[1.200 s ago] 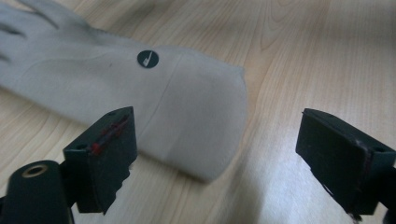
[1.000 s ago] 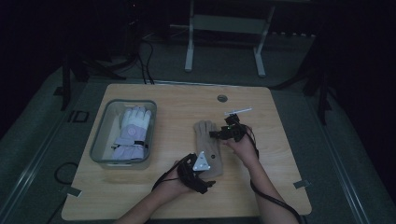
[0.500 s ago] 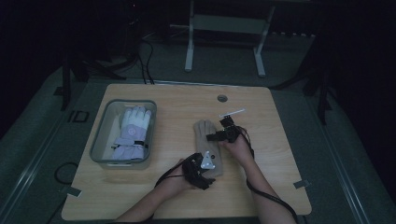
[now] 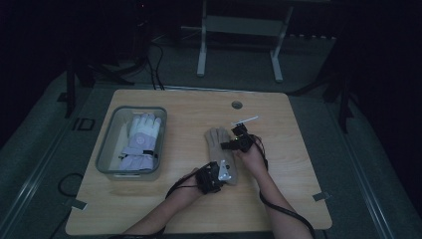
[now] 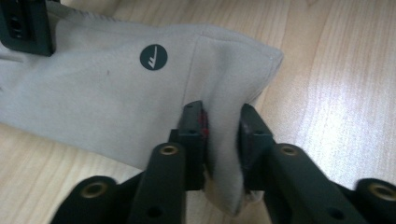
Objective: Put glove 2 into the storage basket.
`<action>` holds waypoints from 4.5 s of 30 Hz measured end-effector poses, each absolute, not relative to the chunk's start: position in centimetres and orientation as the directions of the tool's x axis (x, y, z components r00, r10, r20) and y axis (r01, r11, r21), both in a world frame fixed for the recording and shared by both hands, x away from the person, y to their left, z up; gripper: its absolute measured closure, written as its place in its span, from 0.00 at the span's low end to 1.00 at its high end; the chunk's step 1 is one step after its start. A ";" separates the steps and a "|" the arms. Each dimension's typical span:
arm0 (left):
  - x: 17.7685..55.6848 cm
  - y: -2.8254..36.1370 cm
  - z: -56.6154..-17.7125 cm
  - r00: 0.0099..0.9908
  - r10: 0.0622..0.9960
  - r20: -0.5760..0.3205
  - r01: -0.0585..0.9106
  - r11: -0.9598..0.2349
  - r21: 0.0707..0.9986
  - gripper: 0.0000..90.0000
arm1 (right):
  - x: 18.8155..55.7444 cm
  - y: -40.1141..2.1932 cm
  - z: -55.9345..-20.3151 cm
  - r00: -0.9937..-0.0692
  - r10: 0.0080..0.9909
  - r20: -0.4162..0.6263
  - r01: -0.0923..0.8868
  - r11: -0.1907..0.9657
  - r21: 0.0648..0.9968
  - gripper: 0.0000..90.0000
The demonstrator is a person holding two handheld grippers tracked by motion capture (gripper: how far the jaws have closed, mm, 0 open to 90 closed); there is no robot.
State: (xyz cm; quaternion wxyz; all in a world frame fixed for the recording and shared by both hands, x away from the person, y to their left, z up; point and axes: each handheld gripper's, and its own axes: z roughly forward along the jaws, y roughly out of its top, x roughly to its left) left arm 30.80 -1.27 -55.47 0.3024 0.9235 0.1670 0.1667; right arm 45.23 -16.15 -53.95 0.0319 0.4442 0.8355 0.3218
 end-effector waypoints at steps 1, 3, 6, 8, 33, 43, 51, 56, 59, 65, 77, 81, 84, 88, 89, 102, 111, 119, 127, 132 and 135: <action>30.7 -1.3 -55.4 0.887 0.410 0.214 0.202 -0.760 0.618 0.86 | 45.2 -16.1 -53.8 -0.604 0.763 0.229 0.720 0.398 0.568 0.80; 30.4 -1.3 -55.1 0.875 0.416 0.246 0.191 -0.765 0.615 0.88 | 45.2 -16.0 -53.4 -0.606 0.764 0.224 0.714 0.397 0.576 0.82; 30.4 -1.0 -54.5 0.872 0.419 0.251 0.191 -0.765 0.616 0.89 | 45.2 -16.0 -52.8 -0.599 0.763 0.242 0.714 0.373 0.593 0.83; 30.4 -0.8 -54.3 0.869 0.423 0.255 0.190 -0.762 0.619 0.89 | 45.2 -16.0 -52.6 -0.601 0.764 0.233 0.712 0.380 0.591 0.84; 29.5 1.9 -49.3 0.841 0.429 0.330 0.157 -0.776 0.610 0.90 | 44.7 -14.3 -47.0 -0.639 0.731 0.240 0.656 0.354 0.666 0.84; 29.2 3.7 -47.5 0.821 0.446 0.357 0.156 -0.777 0.610 0.90 | 44.8 -13.0 -45.6 -0.643 0.726 0.246 0.644 0.338 0.687 0.85; 28.9 5.3 -46.4 0.805 0.460 0.374 0.162 -0.778 0.607 0.90 | 44.7 -11.4 -44.1 -0.665 0.713 0.221 0.616 0.357 0.702 0.85; 28.7 6.5 -45.8 0.796 0.468 0.385 0.167 -0.780 0.603 0.90 | 44.8 -10.2 -43.4 -0.680 0.701 0.214 0.603 0.370 0.707 0.86; 28.7 7.4 -45.5 0.793 0.478 0.378 0.179 -0.776 0.605 0.90 | 44.8 -9.3 -43.0 -0.685 0.698 0.208 0.597 0.374 0.710 0.87; 28.6 8.8 -45.2 0.778 0.494 0.389 0.189 -0.774 0.604 0.90 | 44.8 -7.6 -42.3 -0.701 0.683 0.207 0.584 0.383 0.716 0.88; 28.2 11.9 -44.5 0.741 0.539 0.400 0.230 -0.764 0.603 0.90 | 45.2 -3.7 -41.1 -0.740 0.643 0.197 0.550 0.411 0.727 0.88; 28.1 13.4 -44.4 0.728 0.558 0.398 0.249 -0.756 0.606 0.90 | 45.3 -1.9 -40.8 -0.754 0.630 0.186 0.539 0.430 0.725 0.88; 28.0 14.6 -44.3 0.716 0.573 0.400 0.262 -0.750 0.607 0.90 | 45.3 -0.6 -40.6 -0.764 0.620 0.181 0.529 0.438 0.727 0.88; 27.7 16.0 -44.2 0.704 0.592 0.393 0.278 -0.738 0.615 0.90 | 45.3 1.2 -40.4 -0.773 0.611 0.171 0.520 0.455 0.723 0.89; 27.5 16.4 -44.2 0.700 0.596 0.394 0.279 -0.736 0.617 0.90 | 45.3 1.6 -40.4 -0.777 0.606 0.172 0.517 0.458 0.723 0.89; 26.6 21.3 -44.4 0.650 0.658 0.380 0.351 -0.703 0.618 0.90 | 45.2 7.5 -41.1 -0.810 0.564 0.162 0.490 0.500 0.714 0.89; 26.2 23.7 -44.8 0.623 0.684 0.379 0.386 -0.690 0.612 0.90 | 45.3 11.1 -41.8 -0.830 0.537 0.152 0.475 0.534 0.699 0.89; 27.1 24.3 -46.0 0.631 0.698 0.339 0.416 -0.673 0.611 0.91 | 46.0 11.9 -43.7 -0.820 0.554 0.145 0.492 0.552 0.673 0.89; 27.8 23.7 -47.4 0.654 0.689 0.313 0.440 -0.683 0.583 0.91 | 46.7 11.7 -46.5 -0.807 0.568 0.161 0.524 0.566 0.637 0.89; 28.1 23.4 -48.0 0.671 0.683 0.289 0.452 -0.685 0.571 0.91 | 46.7 11.6 -47.1 -0.808 0.569 0.156 0.523 0.569 0.634 0.89; 28.3 23.2 -48.4 0.680 0.678 0.279 0.457 -0.690 0.562 0.90 | 46.7 11.3 -47.7 -0.809 0.567 0.157 0.524 0.574 0.630 0.88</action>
